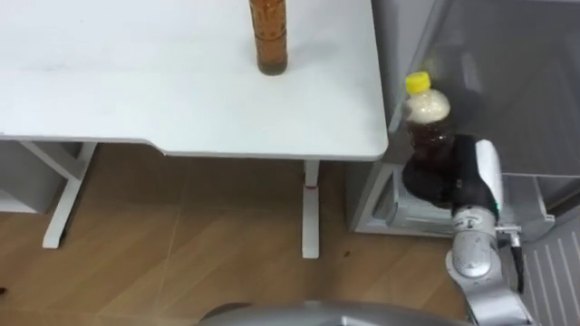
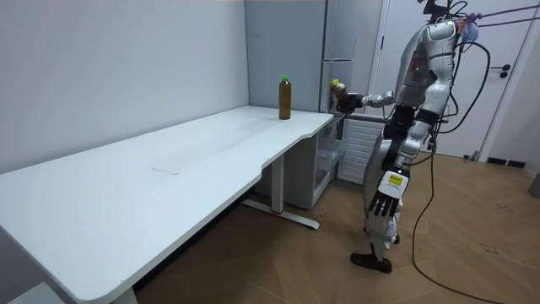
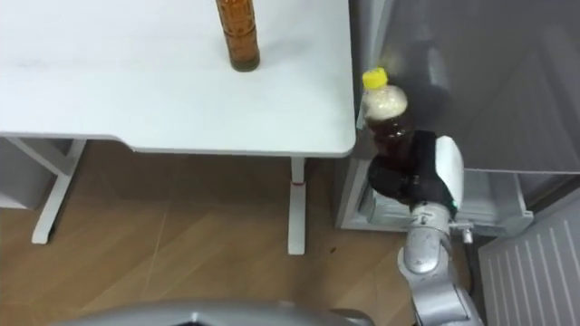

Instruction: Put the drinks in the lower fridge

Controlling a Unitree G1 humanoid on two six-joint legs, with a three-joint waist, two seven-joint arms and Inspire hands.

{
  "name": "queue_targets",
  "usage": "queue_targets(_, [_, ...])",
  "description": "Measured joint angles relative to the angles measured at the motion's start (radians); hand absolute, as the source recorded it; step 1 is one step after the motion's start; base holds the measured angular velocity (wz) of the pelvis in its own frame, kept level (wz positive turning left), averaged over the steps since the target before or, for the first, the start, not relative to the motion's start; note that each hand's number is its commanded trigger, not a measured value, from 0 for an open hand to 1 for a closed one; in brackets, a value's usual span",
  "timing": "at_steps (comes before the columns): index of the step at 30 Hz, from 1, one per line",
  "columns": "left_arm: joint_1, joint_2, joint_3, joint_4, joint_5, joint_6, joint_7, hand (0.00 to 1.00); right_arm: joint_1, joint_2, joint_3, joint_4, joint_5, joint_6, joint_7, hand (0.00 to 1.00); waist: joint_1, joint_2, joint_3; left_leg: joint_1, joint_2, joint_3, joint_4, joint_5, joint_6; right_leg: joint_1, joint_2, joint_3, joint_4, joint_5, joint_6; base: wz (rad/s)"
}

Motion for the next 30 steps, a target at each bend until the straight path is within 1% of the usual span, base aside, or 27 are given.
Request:
queue_targets(1, [-0.002, 0.001, -0.004, 0.000, 0.000, -0.002, 0.005, 0.00, -0.001, 0.003, -0.014, 0.002, 0.001, -0.004, -0.030, 1.00, -0.005, 0.000, 0.0000, 0.001, 0.000, 0.000, -0.001, 0.000, 0.000, 0.001, 0.000, 0.000, 0.000, 0.000, 0.000, 0.00])
queue_targets(3, [-0.003, 0.001, -0.005, -0.002, 0.000, -0.007, 0.009, 0.00, -0.006, 0.008, -0.067, 0.028, 0.002, -0.016, -0.134, 1.00, -0.006, -0.002, -0.0002, 0.010, 0.000, 0.007, -0.013, 0.000, 0.000, 0.003, 0.000, 0.005, -0.002, 0.000, 0.000, -0.07])
queue_targets(6, [-0.009, 0.001, -0.008, -0.003, 0.000, -0.016, 0.010, 0.00, -0.010, 0.009, -0.115, 0.077, 0.028, -0.021, -0.222, 1.00, -0.013, -0.005, -0.0011, 0.018, 0.000, 0.013, -0.028, 0.000, -0.001, 0.004, -0.001, 0.008, -0.004, -0.002, 0.001, -0.07])
queue_targets(9, [-0.024, 0.003, -0.027, -0.002, 0.000, -0.017, 0.021, 0.00, -0.010, 0.010, -0.139, 0.114, 0.081, -0.021, -0.289, 1.00, -0.015, -0.006, -0.0011, 0.015, -0.001, 0.014, -0.032, 0.001, -0.001, -0.006, -0.001, 0.008, -0.001, -0.001, 0.000, 0.00])
queue_targets(11, [-0.027, 0.003, -0.026, -0.002, 0.001, -0.024, 0.029, 0.00, -0.006, 0.013, -0.146, 0.117, 0.114, -0.023, -0.313, 1.00, -0.016, -0.007, -0.0008, 0.016, -0.001, 0.017, -0.041, 0.001, -0.002, -0.010, -0.001, 0.009, -0.003, -0.001, 0.000, -0.02])
queue_targets(15, [-0.038, 0.003, -0.023, -0.002, -0.001, -0.026, 0.031, 0.00, -0.007, 0.012, -0.160, 0.157, 0.236, -0.060, -0.366, 1.00, -0.016, -0.012, -0.0002, 0.019, -0.001, 0.018, -0.050, 0.000, -0.003, -0.010, -0.002, 0.008, -0.003, -0.002, 0.002, 0.00])
queue_targets(18, [-0.040, 0.008, -0.023, -0.003, 0.000, -0.027, 0.031, 0.00, -0.009, 0.013, -0.158, 0.198, 0.354, -0.067, -0.369, 1.00, -0.014, -0.018, 0.0013, 0.021, -0.001, 0.018, -0.052, 0.000, -0.003, -0.010, -0.002, 0.008, -0.002, -0.002, 0.002, 0.00])
queue_targets(20, [-0.032, 0.010, -0.023, -0.003, 0.000, -0.031, 0.029, 0.00, -0.009, 0.013, -0.159, 0.210, 0.416, -0.067, -0.367, 1.00, -0.013, -0.018, 0.0017, 0.018, -0.001, 0.018, -0.050, -0.001, -0.003, -0.012, -0.002, 0.007, -0.002, -0.002, 0.002, 0.00])
queue_targets(22, [-0.036, 0.012, -0.023, -0.003, -0.001, -0.038, 0.026, 0.00, -0.012, 0.013, -0.159, 0.212, 0.512, -0.070, -0.367, 1.00, -0.012, -0.019, 0.0024, 0.016, -0.001, 0.018, -0.047, -0.001, -0.002, -0.014, -0.003, 0.008, 0.000, -0.002, 0.002, 0.00])
queue_targets(24, [-0.028, 0.012, -0.023, -0.003, 0.000, -0.041, 0.026, 0.00, -0.020, 0.013, -0.160, 0.216, 0.648, -0.071, -0.366, 1.00, -0.013, -0.020, 0.0034, 0.014, -0.001, 0.014, -0.041, -0.002, -0.002, -0.011, -0.003, 0.006, -0.001, -0.002, 0.002, 0.00])
queue_targets(25, [-0.028, 0.013, -0.024, -0.003, 0.001, -0.042, 0.026, 0.00, -0.020, 0.013, -0.160, 0.216, 0.681, -0.074, -0.365, 1.00, -0.014, -0.020, 0.0035, 0.012, -0.002, 0.014, -0.040, -0.002, -0.002, -0.011, -0.003, 0.005, -0.003, -0.003, 0.002, 0.00])
queue_targets(27, [-0.027, 0.016, -0.024, -0.004, 0.001, -0.041, 0.025, 0.00, -0.021, 0.013, -0.160, 0.216, 0.804, -0.079, -0.358, 1.00, -0.015, -0.019, 0.0040, 0.004, -0.003, 0.010, -0.027, -0.002, -0.002, -0.013, -0.004, 0.003, -0.004, -0.008, 0.002, 0.06])
queue_targets(30, [-0.025, 0.018, -0.024, -0.003, 0.002, -0.040, 0.023, 0.00, -0.021, 0.013, -0.160, 0.215, 0.893, -0.079, -0.353, 1.00, -0.011, -0.018, 0.0047, -0.003, -0.003, 0.009, -0.024, -0.002, -0.002, -0.022, -0.004, 0.002, 0.000, -0.010, 0.001, 0.02])
